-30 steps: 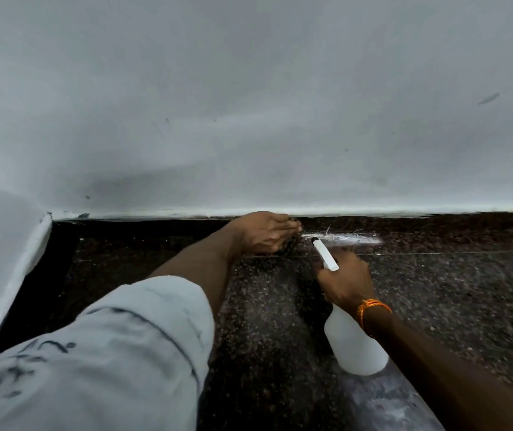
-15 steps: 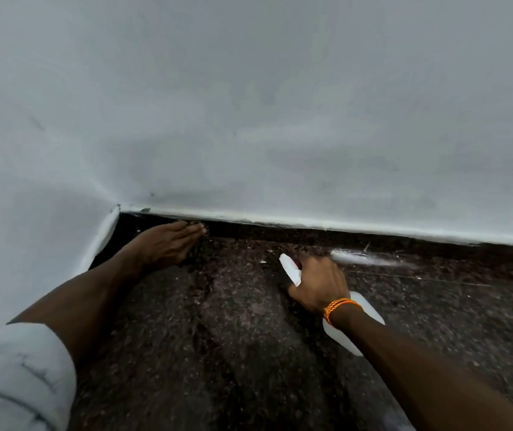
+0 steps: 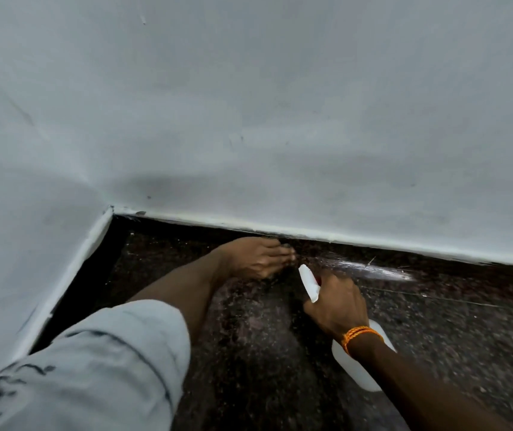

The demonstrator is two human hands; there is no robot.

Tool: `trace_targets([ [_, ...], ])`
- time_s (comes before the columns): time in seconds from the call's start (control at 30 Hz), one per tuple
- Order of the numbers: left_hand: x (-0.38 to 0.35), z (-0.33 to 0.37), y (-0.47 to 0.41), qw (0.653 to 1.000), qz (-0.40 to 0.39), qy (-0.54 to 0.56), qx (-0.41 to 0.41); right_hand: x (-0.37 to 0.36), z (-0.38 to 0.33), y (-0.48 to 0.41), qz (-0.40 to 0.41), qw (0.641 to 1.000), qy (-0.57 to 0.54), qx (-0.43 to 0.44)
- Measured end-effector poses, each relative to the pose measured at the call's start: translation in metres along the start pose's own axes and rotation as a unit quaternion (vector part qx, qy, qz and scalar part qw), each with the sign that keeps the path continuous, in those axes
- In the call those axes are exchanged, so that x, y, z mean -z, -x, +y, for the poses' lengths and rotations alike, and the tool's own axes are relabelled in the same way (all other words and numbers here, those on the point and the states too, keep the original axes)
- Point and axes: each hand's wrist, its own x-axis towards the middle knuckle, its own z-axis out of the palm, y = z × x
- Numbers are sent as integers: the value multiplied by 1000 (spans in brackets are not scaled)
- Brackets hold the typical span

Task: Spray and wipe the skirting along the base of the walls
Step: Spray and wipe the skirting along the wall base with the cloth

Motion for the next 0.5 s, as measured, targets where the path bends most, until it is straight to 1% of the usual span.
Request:
trace_targets([
  [0.07,-5,-15,-24,999,-5,-4,-36,2,9,2,-15,1000,7,-7],
  [0.13,-6,-20,-17,999,-11,-10,-39,5,15,3,-35,999,13,-13],
  [0.2,-10,-18,17,1000,-14,-23,-12,5,20,1,-42,999,4,-14],
  [0.27,-20,-14,64,998,5,-32,44,3,21,-3,-42,999,2,-12],
  [0.37,-31,-14,119,994,-18,-41,102,-2,14,-8,-41,999,9,16],
  [0.43,-32,-8,126,990,-41,-36,128,-3,6,-7,-44,998,21,47],
  [0.5,-23,-7,106,990,-32,-18,134,-4,-1,-6,-41,995,40,80],
])
